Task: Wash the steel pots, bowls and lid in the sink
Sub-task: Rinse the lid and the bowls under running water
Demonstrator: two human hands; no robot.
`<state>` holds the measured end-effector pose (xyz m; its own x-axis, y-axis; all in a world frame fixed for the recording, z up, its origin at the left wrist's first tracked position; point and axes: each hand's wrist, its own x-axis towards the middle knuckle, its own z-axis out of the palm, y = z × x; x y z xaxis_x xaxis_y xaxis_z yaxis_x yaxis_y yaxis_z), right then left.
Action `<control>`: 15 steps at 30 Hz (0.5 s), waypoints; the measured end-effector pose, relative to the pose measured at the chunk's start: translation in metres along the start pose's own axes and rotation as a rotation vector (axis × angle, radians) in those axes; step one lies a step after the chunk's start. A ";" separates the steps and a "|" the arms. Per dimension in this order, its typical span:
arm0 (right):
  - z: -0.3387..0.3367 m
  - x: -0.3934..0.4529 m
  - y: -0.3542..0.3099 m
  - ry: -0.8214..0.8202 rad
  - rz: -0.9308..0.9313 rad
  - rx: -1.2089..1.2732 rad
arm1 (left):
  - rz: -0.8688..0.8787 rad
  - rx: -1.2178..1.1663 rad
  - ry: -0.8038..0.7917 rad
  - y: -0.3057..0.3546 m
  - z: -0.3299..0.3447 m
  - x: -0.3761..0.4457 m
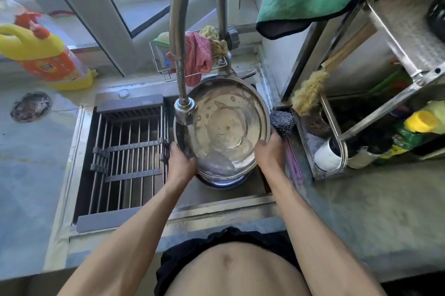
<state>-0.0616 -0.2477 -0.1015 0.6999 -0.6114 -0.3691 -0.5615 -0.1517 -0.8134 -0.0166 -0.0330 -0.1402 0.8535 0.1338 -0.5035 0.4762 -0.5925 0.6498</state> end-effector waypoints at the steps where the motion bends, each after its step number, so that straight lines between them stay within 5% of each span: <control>1: 0.000 -0.001 -0.003 0.008 -0.021 0.002 | 0.058 0.106 0.011 0.002 0.003 -0.004; 5: -0.003 -0.001 -0.008 0.022 0.010 0.001 | 0.250 0.414 -0.001 0.007 0.012 -0.006; 8: -0.001 -0.002 -0.006 -0.002 0.094 -0.012 | 0.405 0.502 0.144 0.017 0.006 0.004; 10: 0.004 -0.004 -0.002 -0.027 0.146 0.001 | 0.459 0.313 0.153 0.026 -0.001 0.009; 15: 0.013 -0.008 0.010 -0.048 0.201 0.037 | 0.261 -0.045 -0.038 0.045 -0.013 0.011</control>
<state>-0.0665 -0.2341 -0.1128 0.5964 -0.5885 -0.5459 -0.6760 -0.0017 -0.7369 0.0174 -0.0478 -0.1093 0.9404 -0.0490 -0.3364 0.2510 -0.5674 0.7843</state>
